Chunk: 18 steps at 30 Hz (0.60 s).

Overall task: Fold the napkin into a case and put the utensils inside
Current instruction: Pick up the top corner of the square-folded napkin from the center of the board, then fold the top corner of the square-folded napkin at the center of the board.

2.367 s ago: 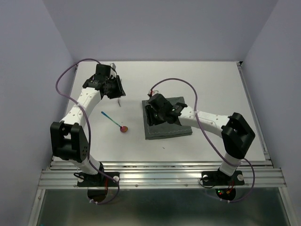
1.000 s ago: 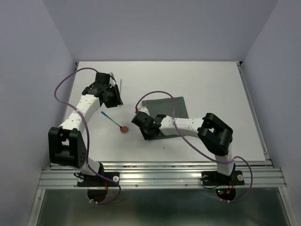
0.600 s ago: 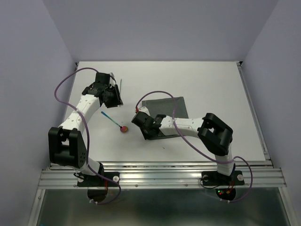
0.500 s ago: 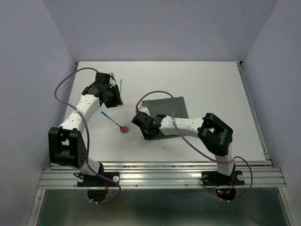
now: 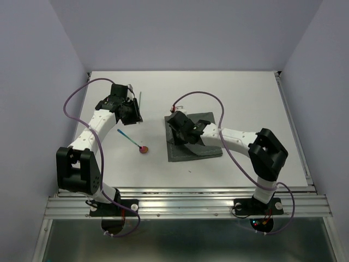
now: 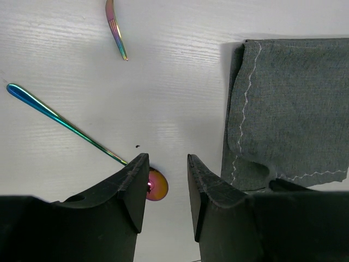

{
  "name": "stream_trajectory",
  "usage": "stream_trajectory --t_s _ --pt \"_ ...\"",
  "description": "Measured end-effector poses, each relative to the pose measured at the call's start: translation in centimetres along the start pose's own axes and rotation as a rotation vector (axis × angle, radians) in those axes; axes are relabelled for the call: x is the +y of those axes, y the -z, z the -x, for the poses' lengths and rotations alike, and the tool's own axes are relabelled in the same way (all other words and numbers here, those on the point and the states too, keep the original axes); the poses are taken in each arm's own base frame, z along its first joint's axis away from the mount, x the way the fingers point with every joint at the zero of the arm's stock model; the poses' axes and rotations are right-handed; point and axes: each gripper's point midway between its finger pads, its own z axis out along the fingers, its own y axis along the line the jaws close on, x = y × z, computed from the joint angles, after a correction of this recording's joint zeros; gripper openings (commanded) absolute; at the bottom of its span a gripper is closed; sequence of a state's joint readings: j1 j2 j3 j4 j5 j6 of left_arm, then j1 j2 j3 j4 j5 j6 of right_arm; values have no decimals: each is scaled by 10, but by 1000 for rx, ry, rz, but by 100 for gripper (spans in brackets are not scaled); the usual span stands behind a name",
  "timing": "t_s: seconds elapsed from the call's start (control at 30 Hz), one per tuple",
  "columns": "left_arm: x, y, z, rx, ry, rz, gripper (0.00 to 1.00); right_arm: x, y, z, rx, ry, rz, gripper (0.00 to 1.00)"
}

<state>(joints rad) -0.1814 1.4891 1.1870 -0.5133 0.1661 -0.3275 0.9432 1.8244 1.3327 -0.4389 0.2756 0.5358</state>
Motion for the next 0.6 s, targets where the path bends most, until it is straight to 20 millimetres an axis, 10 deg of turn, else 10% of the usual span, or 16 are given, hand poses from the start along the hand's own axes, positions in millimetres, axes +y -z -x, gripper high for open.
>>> stream_trajectory --t_s 0.6 --pt "0 0 -1 4 -12 -5 45 -115 -30 67 -70 -370 3 1"
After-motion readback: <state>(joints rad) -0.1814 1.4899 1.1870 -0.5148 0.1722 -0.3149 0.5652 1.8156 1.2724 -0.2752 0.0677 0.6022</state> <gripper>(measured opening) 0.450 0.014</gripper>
